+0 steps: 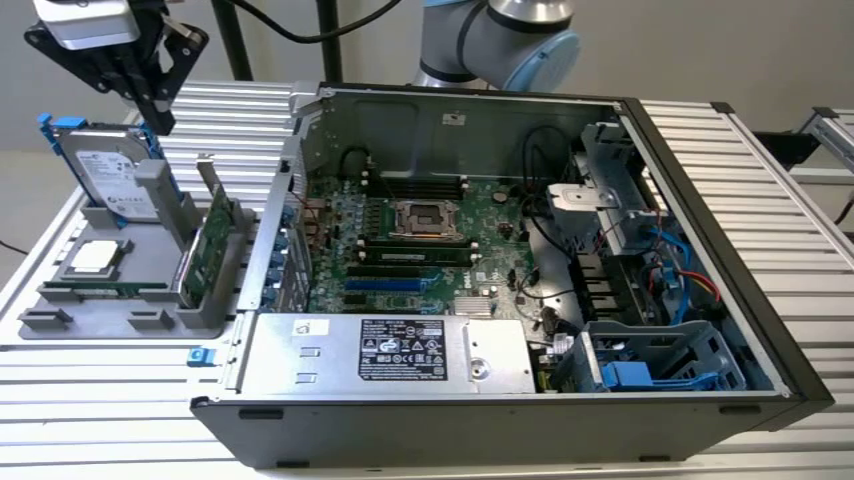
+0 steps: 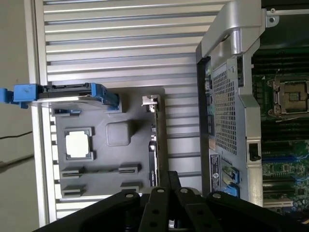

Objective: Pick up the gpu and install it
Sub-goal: 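Pick up the gpu and move the gpu toward the slot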

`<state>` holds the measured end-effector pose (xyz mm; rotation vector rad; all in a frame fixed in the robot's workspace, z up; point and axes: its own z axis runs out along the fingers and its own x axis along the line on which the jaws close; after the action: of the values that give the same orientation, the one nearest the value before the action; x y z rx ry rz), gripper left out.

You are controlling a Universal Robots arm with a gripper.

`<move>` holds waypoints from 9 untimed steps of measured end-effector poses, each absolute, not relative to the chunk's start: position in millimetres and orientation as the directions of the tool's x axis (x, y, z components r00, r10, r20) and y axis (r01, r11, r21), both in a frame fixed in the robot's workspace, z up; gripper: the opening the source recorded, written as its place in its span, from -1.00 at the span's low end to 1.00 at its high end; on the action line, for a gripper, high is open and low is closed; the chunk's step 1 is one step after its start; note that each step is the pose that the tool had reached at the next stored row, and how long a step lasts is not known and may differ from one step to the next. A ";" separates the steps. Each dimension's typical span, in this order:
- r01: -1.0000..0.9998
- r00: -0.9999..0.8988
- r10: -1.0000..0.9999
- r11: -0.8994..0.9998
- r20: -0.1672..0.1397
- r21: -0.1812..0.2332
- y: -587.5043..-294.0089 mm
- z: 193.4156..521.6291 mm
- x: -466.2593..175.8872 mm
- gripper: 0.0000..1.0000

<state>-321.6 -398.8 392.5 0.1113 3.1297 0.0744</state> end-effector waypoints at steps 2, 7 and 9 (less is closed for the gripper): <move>0.071 -0.997 0.071 0.996 -0.007 0.048 -398.8 392.5 -323.6 -1.00; 0.071 -0.997 0.071 0.996 -0.007 0.048 -398.8 392.5 -328.5 -1.00; 0.071 -0.997 0.071 0.996 -0.007 0.048 -398.8 392.6 -330.5 -1.00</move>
<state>-330.5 -398.8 392.6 0.1113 3.1297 0.0743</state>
